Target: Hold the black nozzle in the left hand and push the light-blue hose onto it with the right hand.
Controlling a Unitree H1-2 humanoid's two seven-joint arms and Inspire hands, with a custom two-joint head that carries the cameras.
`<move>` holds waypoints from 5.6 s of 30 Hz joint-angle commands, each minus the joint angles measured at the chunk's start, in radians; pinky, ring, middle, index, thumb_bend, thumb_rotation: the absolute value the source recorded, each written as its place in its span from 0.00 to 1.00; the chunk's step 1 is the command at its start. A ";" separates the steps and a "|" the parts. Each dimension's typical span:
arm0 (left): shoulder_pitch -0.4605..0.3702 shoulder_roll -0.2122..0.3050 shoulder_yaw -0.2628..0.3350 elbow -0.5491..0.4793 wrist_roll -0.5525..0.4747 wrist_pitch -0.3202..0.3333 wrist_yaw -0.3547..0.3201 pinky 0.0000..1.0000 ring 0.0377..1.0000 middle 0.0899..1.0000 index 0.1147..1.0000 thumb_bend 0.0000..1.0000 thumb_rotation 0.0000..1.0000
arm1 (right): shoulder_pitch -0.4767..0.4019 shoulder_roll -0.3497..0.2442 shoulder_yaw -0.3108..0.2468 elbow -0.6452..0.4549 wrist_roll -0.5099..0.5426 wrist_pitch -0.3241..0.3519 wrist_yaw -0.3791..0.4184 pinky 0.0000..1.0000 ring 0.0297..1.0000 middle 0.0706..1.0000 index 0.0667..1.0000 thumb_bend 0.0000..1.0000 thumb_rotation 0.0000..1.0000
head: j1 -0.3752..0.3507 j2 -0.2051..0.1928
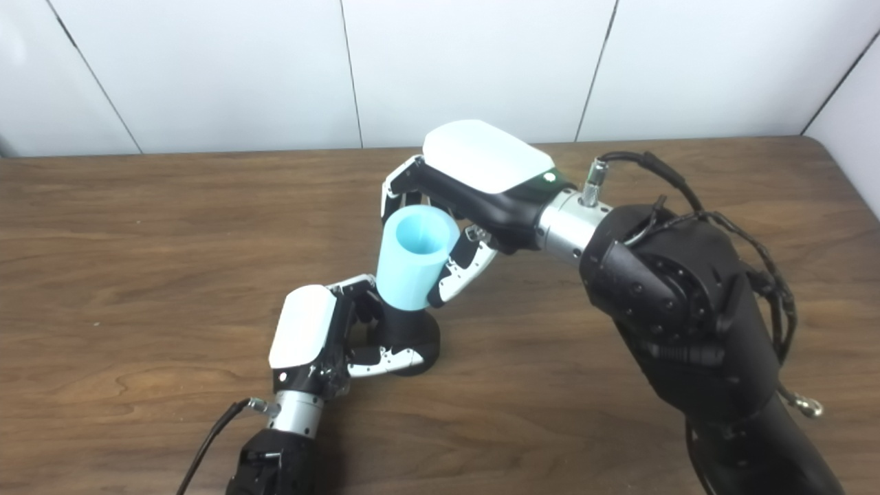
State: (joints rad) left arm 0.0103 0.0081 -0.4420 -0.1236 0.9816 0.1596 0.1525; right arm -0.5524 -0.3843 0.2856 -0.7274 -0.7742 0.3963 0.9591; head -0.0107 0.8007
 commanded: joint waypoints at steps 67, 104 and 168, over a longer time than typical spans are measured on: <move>0.074 0.003 -0.047 0.051 -0.013 0.082 -0.089 0.33 0.38 0.35 0.42 0.52 0.00 | -0.102 0.057 0.083 0.068 -0.128 -0.065 0.172 0.35 0.37 0.47 0.48 0.52 0.00 | -0.008 0.027; 0.060 0.000 -0.040 0.064 -0.020 0.100 -0.103 0.33 0.37 0.43 0.42 0.53 0.00 | -0.118 -0.009 0.031 0.085 -0.030 -0.123 0.113 0.70 0.82 0.81 0.79 1.00 0.25 | -0.009 0.020; 0.047 0.023 -0.023 0.079 -0.030 0.107 -0.117 0.38 0.43 0.38 0.42 0.53 0.00 | 0.406 0.012 -0.075 -0.107 -0.077 -0.407 -0.143 0.92 1.00 0.99 0.93 0.64 0.73 | 0.001 0.012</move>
State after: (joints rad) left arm -0.0039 0.0120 -0.4564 -0.1206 0.9662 0.1979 0.1374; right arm -0.1462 -0.3560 0.2070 -0.8226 -0.8458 0.0057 0.8029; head -0.0092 0.8114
